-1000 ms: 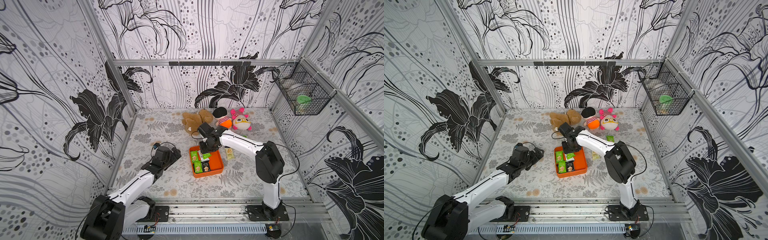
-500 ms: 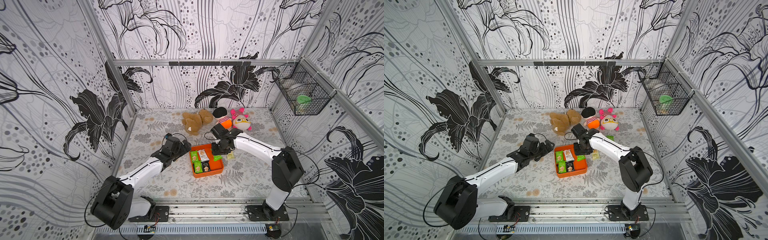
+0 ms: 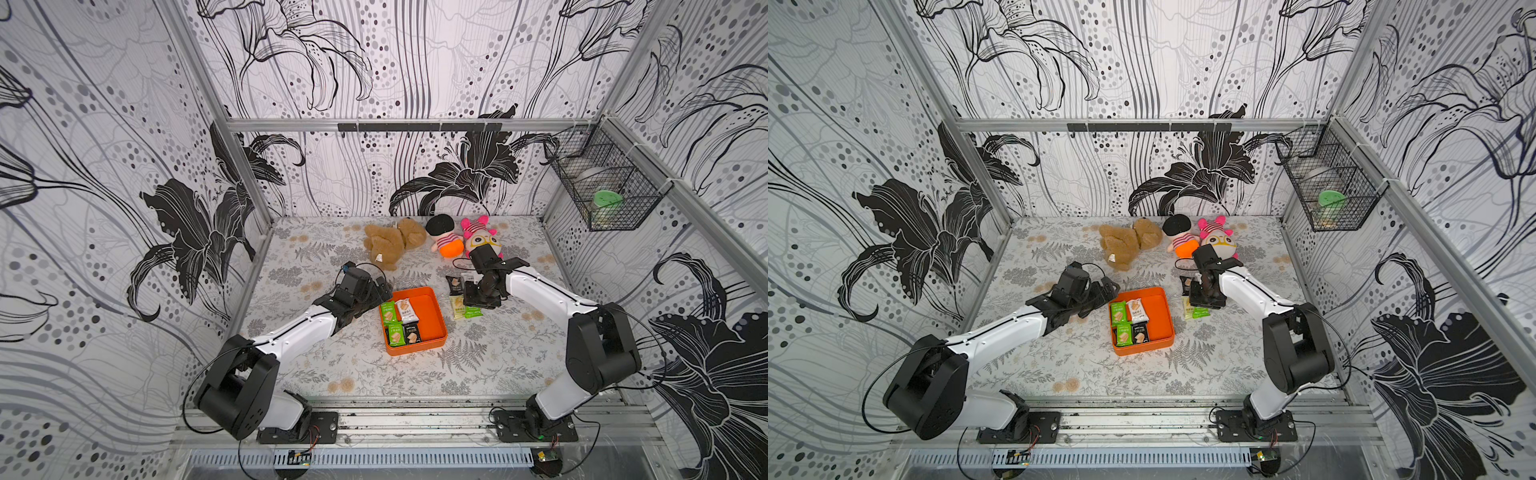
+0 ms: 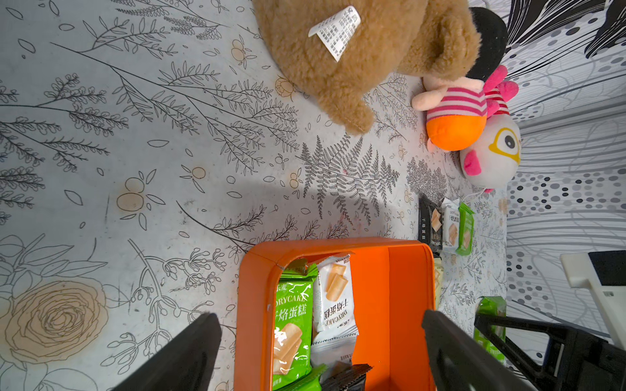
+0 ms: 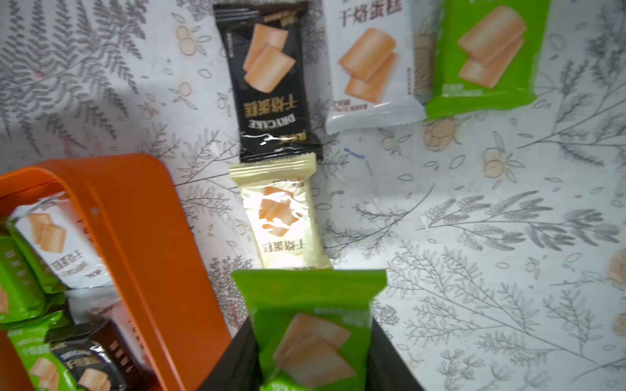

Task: Take the cookies out of the storage box
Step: Pick up the cookie from the storage box, then place the cookie at the center of the board.

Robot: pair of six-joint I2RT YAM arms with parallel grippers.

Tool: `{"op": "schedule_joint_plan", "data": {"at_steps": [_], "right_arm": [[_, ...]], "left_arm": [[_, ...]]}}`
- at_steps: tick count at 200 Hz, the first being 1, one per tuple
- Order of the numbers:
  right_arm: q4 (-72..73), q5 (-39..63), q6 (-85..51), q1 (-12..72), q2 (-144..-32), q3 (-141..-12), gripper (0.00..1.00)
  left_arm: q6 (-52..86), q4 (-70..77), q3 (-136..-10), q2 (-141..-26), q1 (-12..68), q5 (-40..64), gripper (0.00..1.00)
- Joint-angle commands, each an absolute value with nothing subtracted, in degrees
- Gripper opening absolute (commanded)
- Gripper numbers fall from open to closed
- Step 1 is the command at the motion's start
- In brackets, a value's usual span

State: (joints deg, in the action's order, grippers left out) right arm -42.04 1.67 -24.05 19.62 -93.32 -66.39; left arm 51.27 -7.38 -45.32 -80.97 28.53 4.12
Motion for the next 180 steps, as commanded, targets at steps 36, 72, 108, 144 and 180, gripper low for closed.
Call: {"op": "schedule_joint_plan", "data": {"at_steps": [36,72,108,144,180], "right_arm": [[-38.35,1.68,-17.46,15.1,-98.94,-67.12,0.44],[-37.08,1.15,-14.9,13.63,-103.23,-68.68,0.44],[-36.56,1.43,-13.96,13.02,-105.48,-69.81,0.44],[-36.64,1.63,-13.61,13.0,-107.0,-70.11,0.46],[-37.5,0.97,-13.38,13.01,-106.56,-70.57,0.54]], "left_arm": [[50.19,-6.46,-46.97,-82.39,28.8,4.09,0.97],[50.23,-6.53,-46.7,-81.71,28.81,3.58,0.97],[50.32,-6.72,-45.54,-80.62,28.77,2.83,0.97],[50.8,-6.42,-44.56,-79.72,28.75,2.37,0.97],[50.89,-6.35,-44.21,-78.93,28.76,2.11,0.97]]}}
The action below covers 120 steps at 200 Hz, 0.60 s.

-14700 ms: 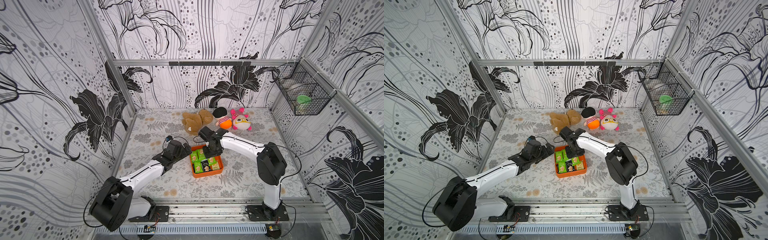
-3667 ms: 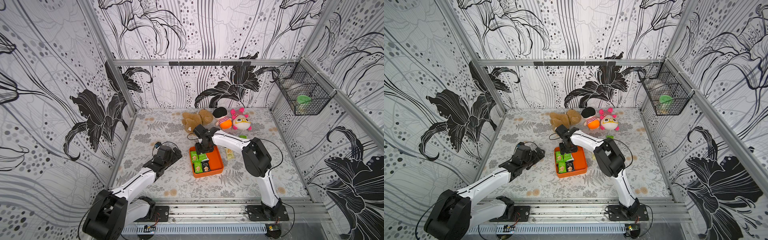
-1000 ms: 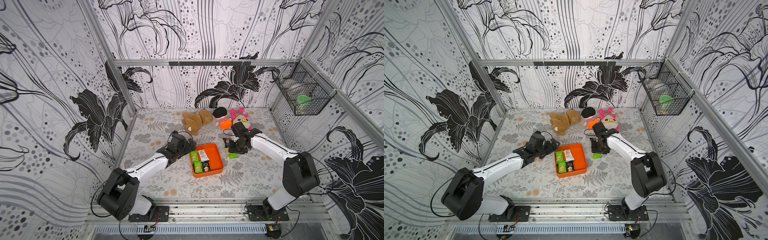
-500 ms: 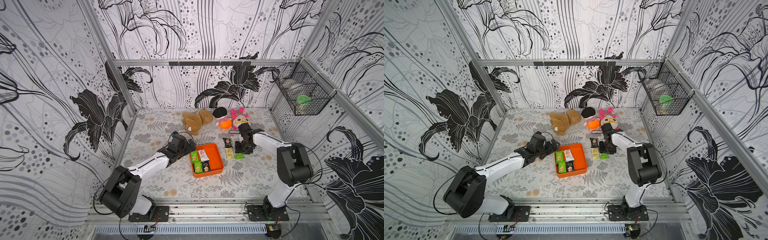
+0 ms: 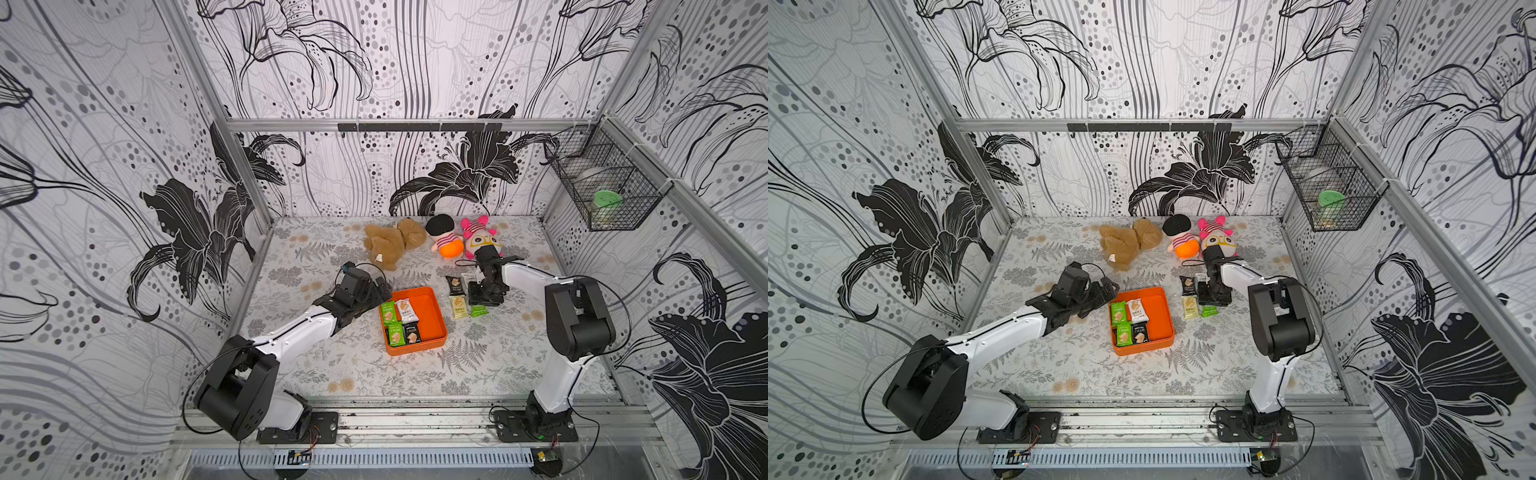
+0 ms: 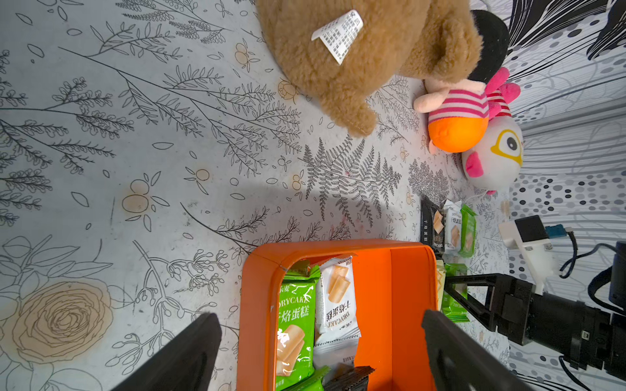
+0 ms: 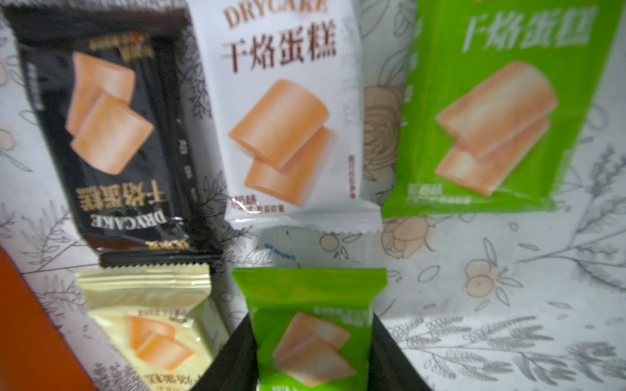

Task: Take the cookies out of the storage box
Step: Place the cookie at the center of the board.

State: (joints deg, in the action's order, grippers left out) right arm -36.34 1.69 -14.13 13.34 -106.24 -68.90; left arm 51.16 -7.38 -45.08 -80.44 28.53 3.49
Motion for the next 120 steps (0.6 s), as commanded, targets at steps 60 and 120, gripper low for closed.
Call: {"op": "schedule_joint_plan", "data": {"at_steps": [60,120], "right_arm": [[-41.88,-2.91,-13.78,12.94,-101.82,-72.28,0.58],[-36.8,10.11,-20.71,14.58,-93.43,-69.7,0.6]], "left_arm": [[51.31,-6.11,-42.73,-77.84,28.78,1.94,0.97],[54.58,-2.28,-38.51,-78.71,28.55,0.61,0.97]]}}
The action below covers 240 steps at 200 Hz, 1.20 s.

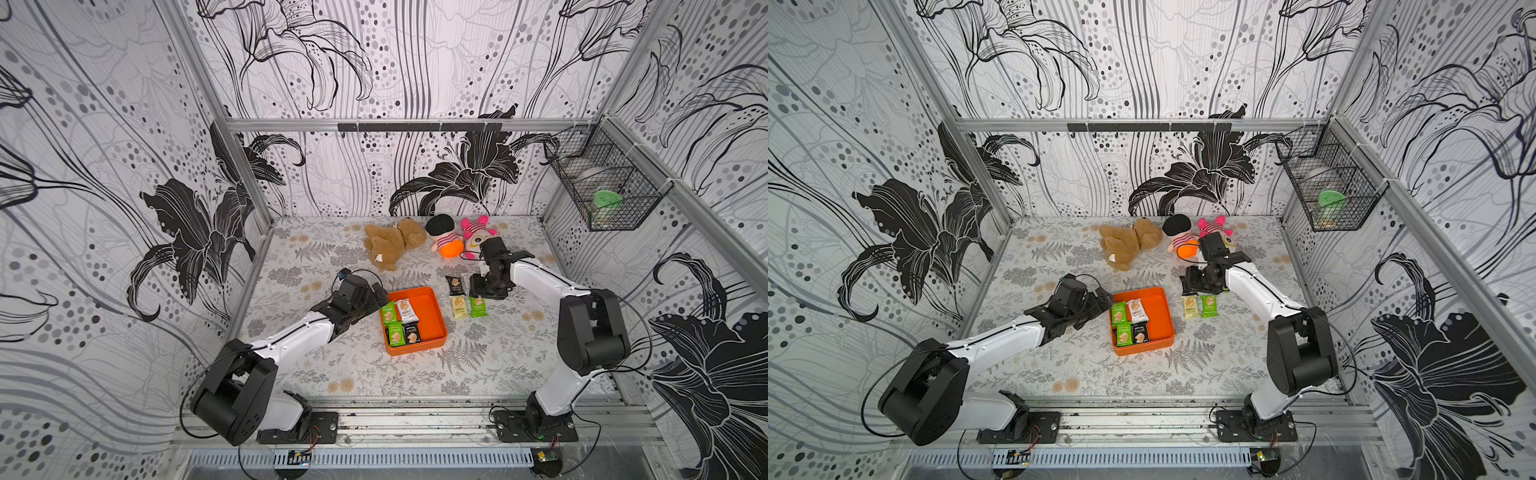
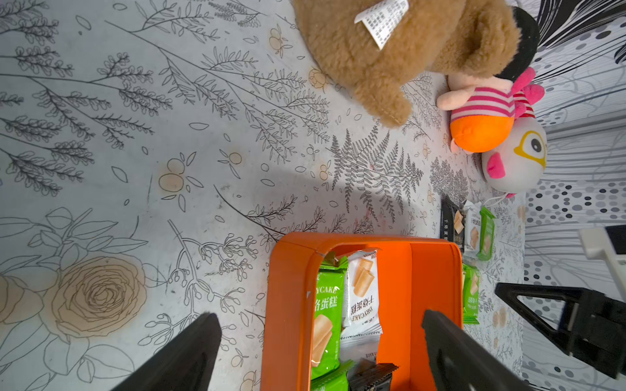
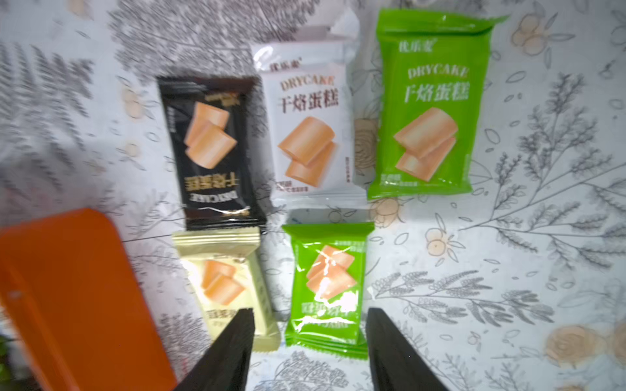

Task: Take the cookies out of the storage box
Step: Place the cookie at the center of the board, then pick up the cookie from the storage box.

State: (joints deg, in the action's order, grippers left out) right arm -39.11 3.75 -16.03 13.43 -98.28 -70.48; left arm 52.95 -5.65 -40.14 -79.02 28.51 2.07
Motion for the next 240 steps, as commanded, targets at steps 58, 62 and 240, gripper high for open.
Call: {"op": "schedule_joint_plan", "data": {"at_steps": [58,62,240], "right_arm": [[-34.7,12.76,-26.32,26.03,-93.26,-73.8,0.61],[-34.75,12.75,-26.48,26.79,-93.74,-74.4,0.61],[-42.09,2.82,-22.25,42.0,-118.93,-94.57,0.65]], "left_arm": [[54.44,-2.74,-36.43,-77.82,27.47,-0.77,0.97],[54.4,-2.81,-36.25,-77.64,27.36,-0.79,0.97],[52.82,-6.62,-30.81,-69.7,22.99,-2.99,0.97]]}}
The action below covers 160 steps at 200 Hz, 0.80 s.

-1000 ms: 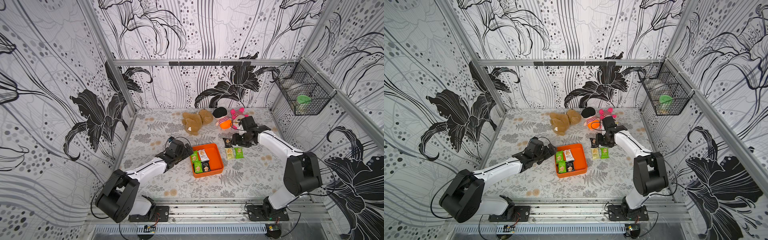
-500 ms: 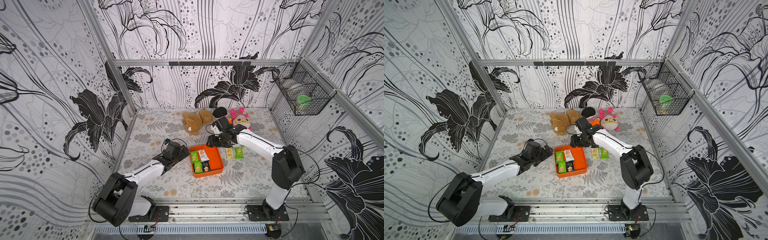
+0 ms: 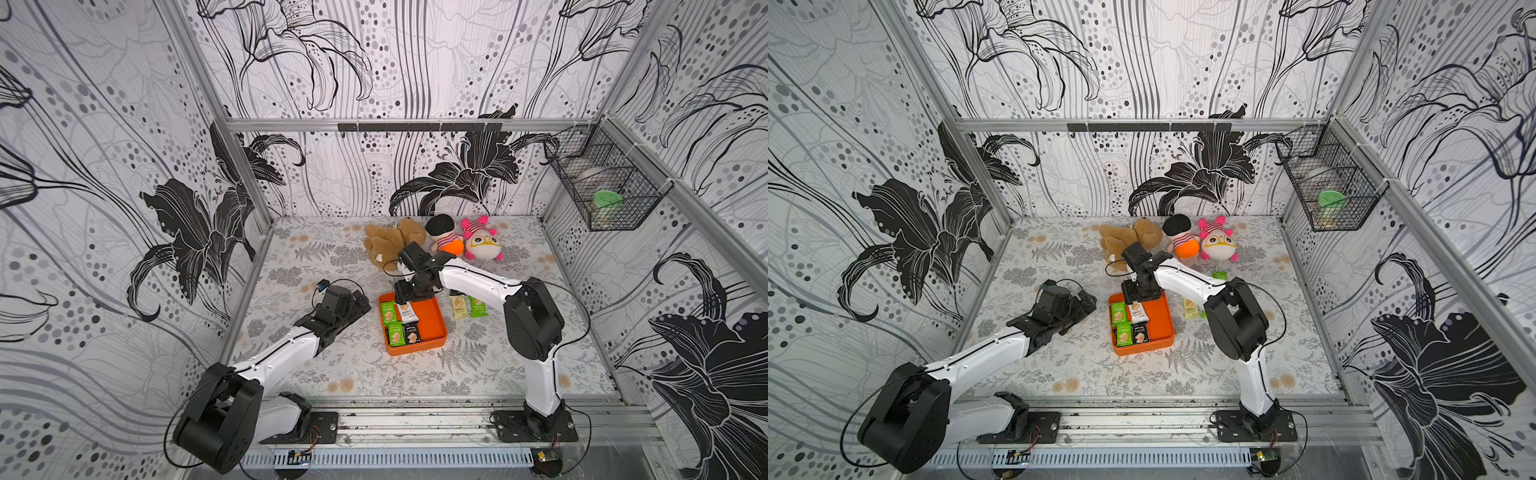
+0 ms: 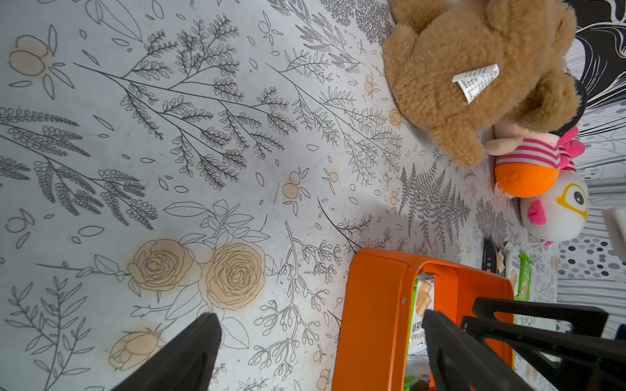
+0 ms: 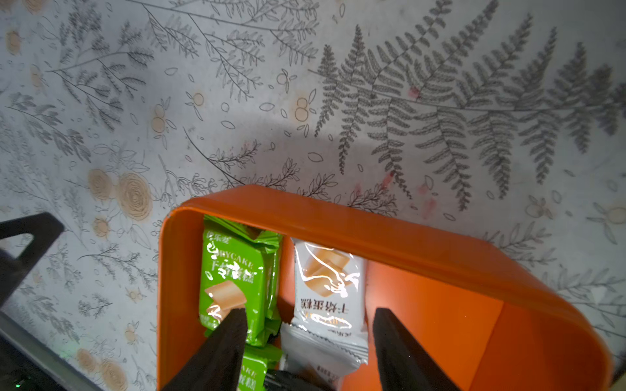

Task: Take the cookies out of the storage box
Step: Pick up the cookie from the storage box.

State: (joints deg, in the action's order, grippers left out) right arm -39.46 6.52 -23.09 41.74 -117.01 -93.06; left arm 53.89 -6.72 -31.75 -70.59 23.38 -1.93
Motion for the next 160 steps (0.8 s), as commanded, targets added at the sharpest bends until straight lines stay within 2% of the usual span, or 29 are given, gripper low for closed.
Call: {"op": "schedule_joint_plan", "data": {"at_steps": [1,160], "right_arm": [[-42.14,2.73,-22.24,42.01,-118.97,-94.57,0.65],[-45.15,-1.02,-21.26,43.86,-125.32,-98.05,0.65]], "left_arm": [[52.82,-6.61,-30.79,-69.7,22.96,-2.99,0.97],[53.51,-8.02,-30.27,-68.06,22.77,-3.15,0.97]]}}
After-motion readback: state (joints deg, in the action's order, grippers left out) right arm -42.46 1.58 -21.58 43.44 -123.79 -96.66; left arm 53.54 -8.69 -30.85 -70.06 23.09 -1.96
